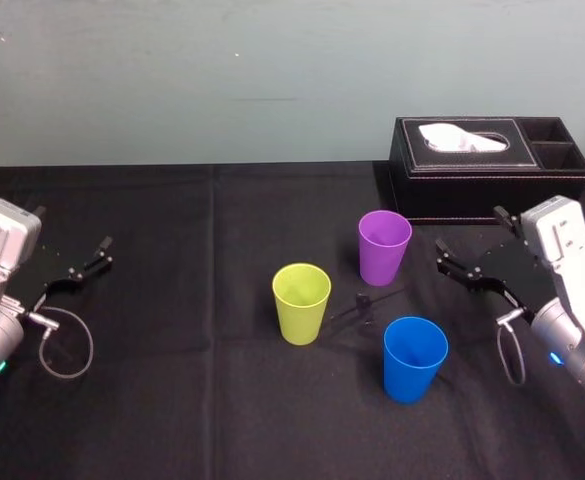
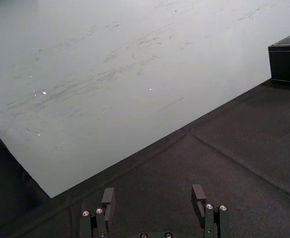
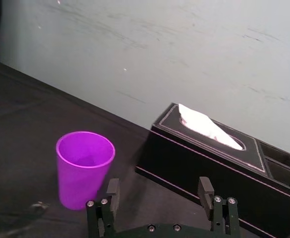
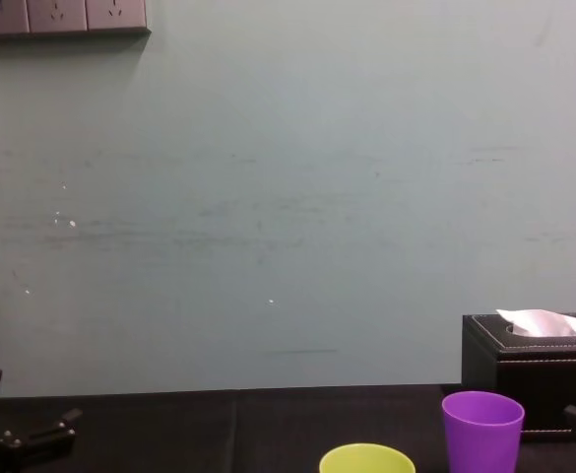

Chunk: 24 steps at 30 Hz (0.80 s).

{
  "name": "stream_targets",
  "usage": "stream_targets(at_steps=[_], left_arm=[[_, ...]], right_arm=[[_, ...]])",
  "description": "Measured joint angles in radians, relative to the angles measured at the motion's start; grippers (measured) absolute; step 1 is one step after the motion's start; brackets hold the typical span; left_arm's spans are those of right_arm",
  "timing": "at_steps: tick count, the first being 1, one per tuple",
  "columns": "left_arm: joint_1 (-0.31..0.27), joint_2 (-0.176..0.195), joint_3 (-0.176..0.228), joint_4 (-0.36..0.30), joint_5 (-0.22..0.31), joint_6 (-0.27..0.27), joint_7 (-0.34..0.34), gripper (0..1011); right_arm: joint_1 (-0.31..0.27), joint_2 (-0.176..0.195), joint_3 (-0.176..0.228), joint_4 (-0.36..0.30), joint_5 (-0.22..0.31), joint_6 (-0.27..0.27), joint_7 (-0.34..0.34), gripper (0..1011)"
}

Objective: Stack the three plastic cups sequentially using one hand.

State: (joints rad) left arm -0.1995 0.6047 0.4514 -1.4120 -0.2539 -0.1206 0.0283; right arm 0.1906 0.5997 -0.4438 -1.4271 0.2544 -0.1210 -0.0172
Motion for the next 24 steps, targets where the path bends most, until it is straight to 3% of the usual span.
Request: stream_targets(at_steps=[9, 17, 24], left_arm=[[0.0, 0.0, 0.0, 0.0, 0.0, 0.0, 0.0, 1010], [0.0, 0.0, 0.0, 0.0, 0.0, 0.0, 0.0, 1010], [0.0, 0.0, 0.0, 0.0, 0.0, 0.0, 0.0, 1010]], right_arm=[[-0.046, 0.014, 0.055, -0.05, 0.068, -0.025, 0.075, 1003], [-0.119, 0.061, 0.122, -0.119, 0.143, -0.051, 0.158, 1003], [-0.19, 0.102, 0.166, -0.176, 0.179, -0.075, 0.214, 1003]])
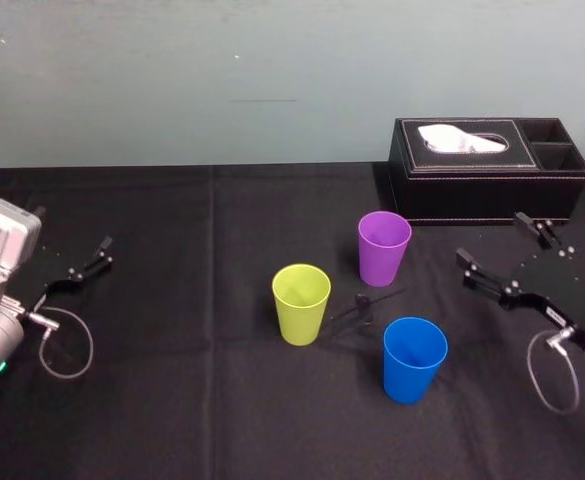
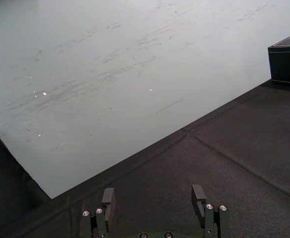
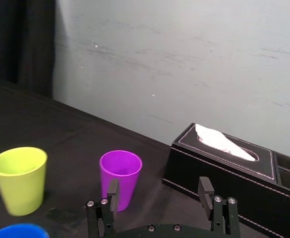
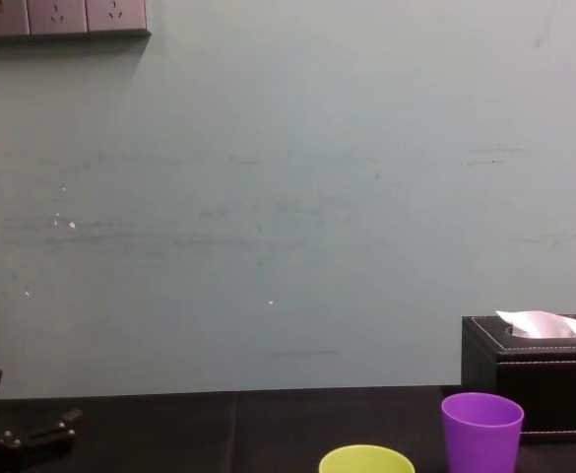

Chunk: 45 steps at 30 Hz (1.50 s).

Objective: Stack the three plastic cups sequentially using one hand.

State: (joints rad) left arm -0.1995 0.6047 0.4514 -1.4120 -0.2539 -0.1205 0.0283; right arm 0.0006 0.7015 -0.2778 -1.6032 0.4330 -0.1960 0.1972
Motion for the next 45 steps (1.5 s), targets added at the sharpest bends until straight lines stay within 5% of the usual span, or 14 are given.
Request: stream_targets(at_steps=[12, 26, 45], left_arm=[[0.0, 0.0, 0.0, 0.0, 0.0, 0.0, 0.0, 1010], [0.0, 0.0, 0.0, 0.0, 0.0, 0.0, 0.0, 1010], [0.0, 0.0, 0.0, 0.0, 0.0, 0.0, 0.0, 1010]], right_arm=[[-0.121, 0.06, 0.06, -0.087, 0.031, -0.057, 0.096, 1003], [-0.199, 0.105, 0.099, -0.104, 0.04, -0.12, 0.223, 1003], [-0.228, 0.079, 0.074, -0.074, -0.023, -0.112, 0.311, 1003]])
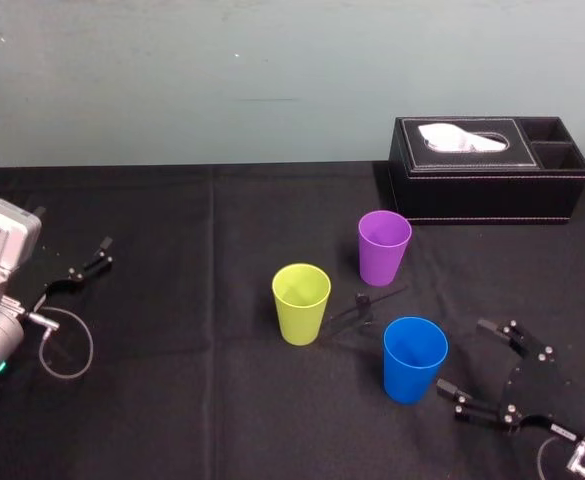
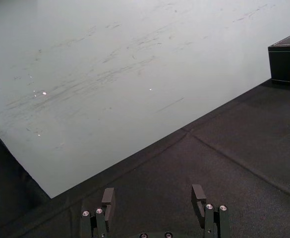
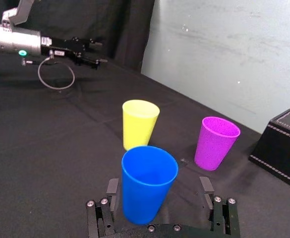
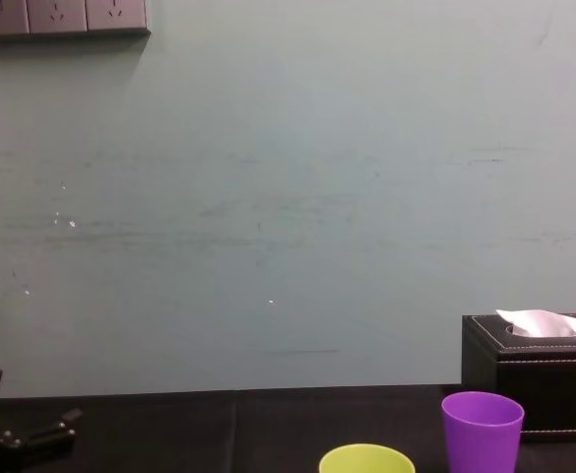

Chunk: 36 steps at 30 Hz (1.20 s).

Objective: Stack the three plastic cups sequentially using one hand.

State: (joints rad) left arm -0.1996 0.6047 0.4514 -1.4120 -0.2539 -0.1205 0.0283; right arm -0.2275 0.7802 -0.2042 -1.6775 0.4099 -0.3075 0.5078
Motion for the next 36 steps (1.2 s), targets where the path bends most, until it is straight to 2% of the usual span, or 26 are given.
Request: stream_targets(at_steps=[12, 25, 36], left_arm=[[0.0, 0.0, 0.0, 0.0, 0.0, 0.0, 0.0, 1010], [0.0, 0.0, 0.0, 0.0, 0.0, 0.0, 0.0, 1010], [0.0, 0.0, 0.0, 0.0, 0.0, 0.0, 0.0, 1010]], right_arm=[[0.013, -0.042, -0.004, 0.027, -0.009, 0.033, 0.034, 1003], [0.04, -0.087, 0.0, 0.058, 0.009, 0.079, 0.075, 1003], [0.059, -0.105, -0.008, 0.072, 0.012, 0.096, 0.089, 1003]])
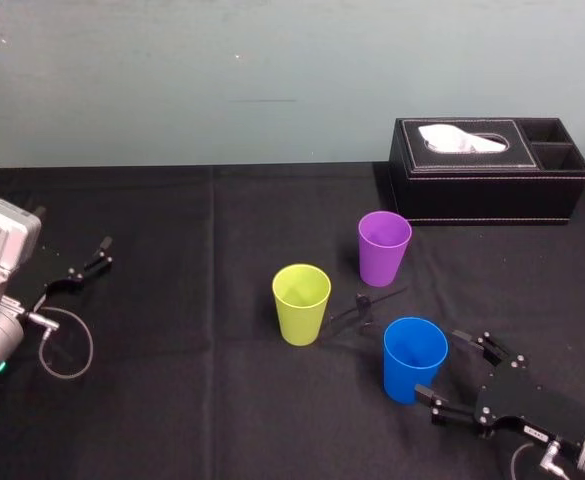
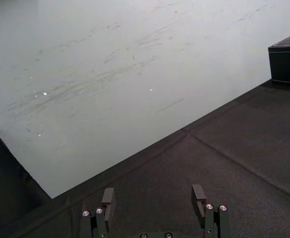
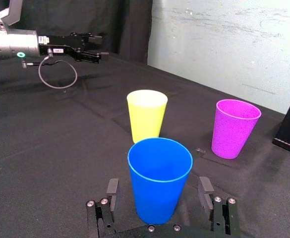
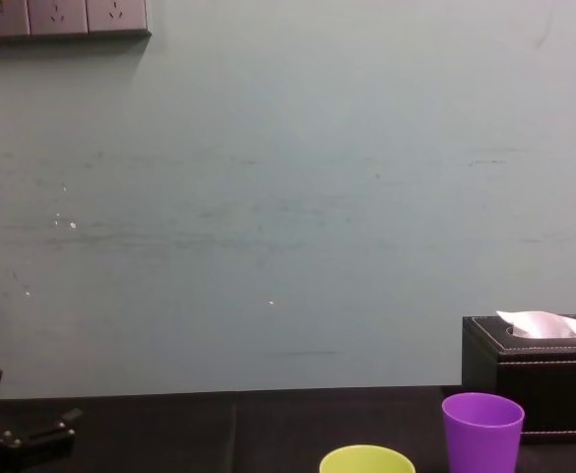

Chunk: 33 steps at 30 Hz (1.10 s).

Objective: Stack the three plastic cups sequentially using one hand.

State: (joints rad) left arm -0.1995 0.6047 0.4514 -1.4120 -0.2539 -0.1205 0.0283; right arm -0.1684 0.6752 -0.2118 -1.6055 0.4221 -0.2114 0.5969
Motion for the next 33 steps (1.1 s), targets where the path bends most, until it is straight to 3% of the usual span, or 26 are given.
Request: stream_targets(at_steps=[33], left_arm=[[0.0, 0.0, 0.0, 0.0, 0.0, 0.0, 0.0, 1010]], right_arm=[[0.08, -0.053, -0.057, 0.051, -0.015, 0.037, -0.009, 1003]])
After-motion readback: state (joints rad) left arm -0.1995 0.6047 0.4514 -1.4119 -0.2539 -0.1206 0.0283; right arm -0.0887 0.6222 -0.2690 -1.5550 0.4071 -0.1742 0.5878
